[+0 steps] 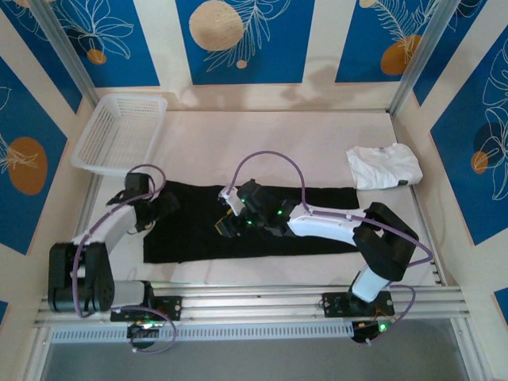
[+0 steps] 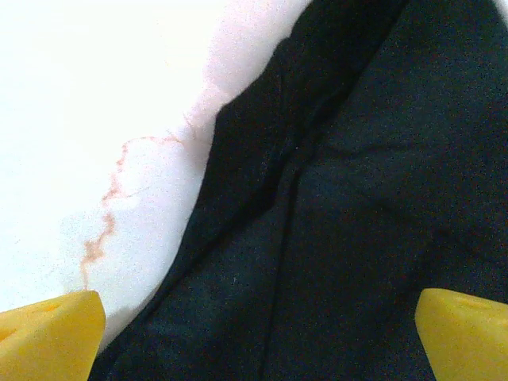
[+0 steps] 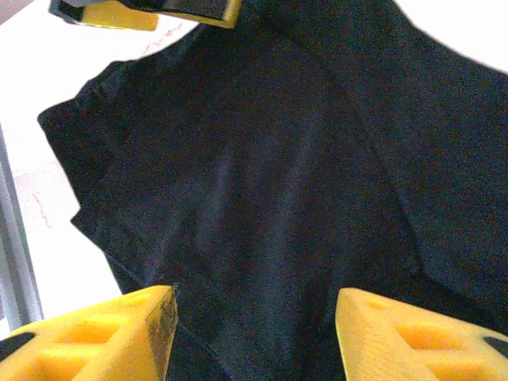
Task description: Fold the inside-out t-shirt
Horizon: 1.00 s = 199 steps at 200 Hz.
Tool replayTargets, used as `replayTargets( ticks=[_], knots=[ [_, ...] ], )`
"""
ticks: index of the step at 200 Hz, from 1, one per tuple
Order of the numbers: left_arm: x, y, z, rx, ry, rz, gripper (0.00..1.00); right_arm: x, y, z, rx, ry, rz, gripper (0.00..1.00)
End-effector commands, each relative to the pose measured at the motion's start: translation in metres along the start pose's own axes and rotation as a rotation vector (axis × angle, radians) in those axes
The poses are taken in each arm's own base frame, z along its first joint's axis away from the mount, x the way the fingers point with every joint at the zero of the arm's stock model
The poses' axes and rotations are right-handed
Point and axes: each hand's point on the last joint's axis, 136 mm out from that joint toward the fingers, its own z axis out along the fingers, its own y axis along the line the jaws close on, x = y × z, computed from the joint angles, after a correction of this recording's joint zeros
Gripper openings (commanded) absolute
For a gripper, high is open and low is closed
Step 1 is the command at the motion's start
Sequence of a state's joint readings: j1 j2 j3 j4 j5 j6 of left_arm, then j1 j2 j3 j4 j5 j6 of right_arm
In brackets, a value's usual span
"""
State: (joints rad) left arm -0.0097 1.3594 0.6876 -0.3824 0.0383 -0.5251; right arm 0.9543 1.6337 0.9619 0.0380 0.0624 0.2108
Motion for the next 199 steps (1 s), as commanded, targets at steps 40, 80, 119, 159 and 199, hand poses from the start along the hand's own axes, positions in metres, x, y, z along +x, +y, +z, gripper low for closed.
replayTargets(
  ticks=[40, 80, 119, 159, 199],
  knots=[
    [0.029, -0.047, 0.024, 0.185, 0.111, 0.136, 0.84, 0.011, -0.016, -0.008, 0.028, -0.013, 0.093, 0.56],
    [0.047, -0.074, 0.025, 0.3, 0.149, 0.186, 0.53, 0.012, -0.033, -0.017, 0.059, -0.026, 0.145, 0.55],
    [0.044, -0.077, 0.038, 0.303, 0.167, 0.192, 0.16, 0.015, -0.039, -0.018, 0.087, -0.02, 0.155, 0.55],
    [0.037, -0.079, 0.027, 0.359, 0.136, 0.118, 0.0, 0.013, -0.051, -0.031, 0.138, -0.036, 0.155, 0.55],
    [0.009, -0.061, -0.018, 0.255, 0.07, 0.064, 0.0, 0.004, -0.071, -0.062, 0.182, -0.109, 0.184, 0.55]
  ],
)
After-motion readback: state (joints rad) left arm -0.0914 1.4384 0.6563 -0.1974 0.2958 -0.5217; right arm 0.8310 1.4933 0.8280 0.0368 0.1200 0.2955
